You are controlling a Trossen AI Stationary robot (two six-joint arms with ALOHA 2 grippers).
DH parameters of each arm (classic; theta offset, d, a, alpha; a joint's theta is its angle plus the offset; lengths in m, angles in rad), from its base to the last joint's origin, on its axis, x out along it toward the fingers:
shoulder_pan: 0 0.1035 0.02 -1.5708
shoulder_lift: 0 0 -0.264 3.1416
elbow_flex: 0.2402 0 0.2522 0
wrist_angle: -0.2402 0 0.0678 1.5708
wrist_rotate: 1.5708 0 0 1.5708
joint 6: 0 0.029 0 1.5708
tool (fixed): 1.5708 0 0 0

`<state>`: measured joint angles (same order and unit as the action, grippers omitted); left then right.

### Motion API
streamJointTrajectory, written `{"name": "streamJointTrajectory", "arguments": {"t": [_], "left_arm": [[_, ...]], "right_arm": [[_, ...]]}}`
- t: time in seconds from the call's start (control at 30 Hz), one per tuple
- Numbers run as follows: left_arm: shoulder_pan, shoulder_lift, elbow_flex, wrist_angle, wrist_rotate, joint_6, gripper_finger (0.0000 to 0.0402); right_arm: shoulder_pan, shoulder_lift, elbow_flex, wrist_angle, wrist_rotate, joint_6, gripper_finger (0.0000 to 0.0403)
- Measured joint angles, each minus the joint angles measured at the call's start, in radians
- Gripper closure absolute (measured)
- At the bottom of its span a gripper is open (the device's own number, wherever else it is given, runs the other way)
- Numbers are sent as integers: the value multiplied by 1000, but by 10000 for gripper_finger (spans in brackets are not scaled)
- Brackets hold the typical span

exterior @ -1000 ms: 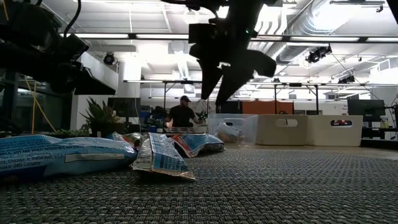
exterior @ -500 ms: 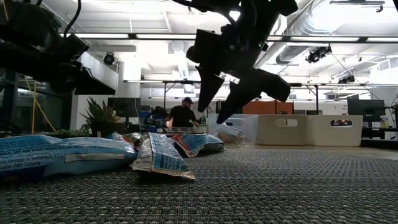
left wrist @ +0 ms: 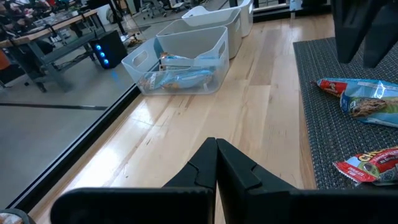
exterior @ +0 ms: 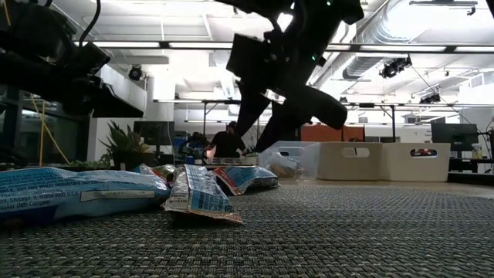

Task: Pick and place Granola Bars by type
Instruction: Put the red granola bar into the gray bin

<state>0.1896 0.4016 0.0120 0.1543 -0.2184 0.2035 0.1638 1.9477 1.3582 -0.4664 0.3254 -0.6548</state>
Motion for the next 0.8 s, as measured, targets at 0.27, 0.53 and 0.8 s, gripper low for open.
{"name": "streamJointTrajectory", "arguments": {"t": [0.27, 0.53, 0.8], "left_arm": [[0, 0, 0, -2, 0, 0, 401], [0, 0, 0, -1, 1, 0, 401], [0, 0, 0, 0, 1, 0, 401]], "right_arm": [[1, 39, -1, -6, 0, -17, 190], [5, 51, 0, -24, -46, 37, 191], [6, 63, 0, -36, -96, 47, 192]]}}
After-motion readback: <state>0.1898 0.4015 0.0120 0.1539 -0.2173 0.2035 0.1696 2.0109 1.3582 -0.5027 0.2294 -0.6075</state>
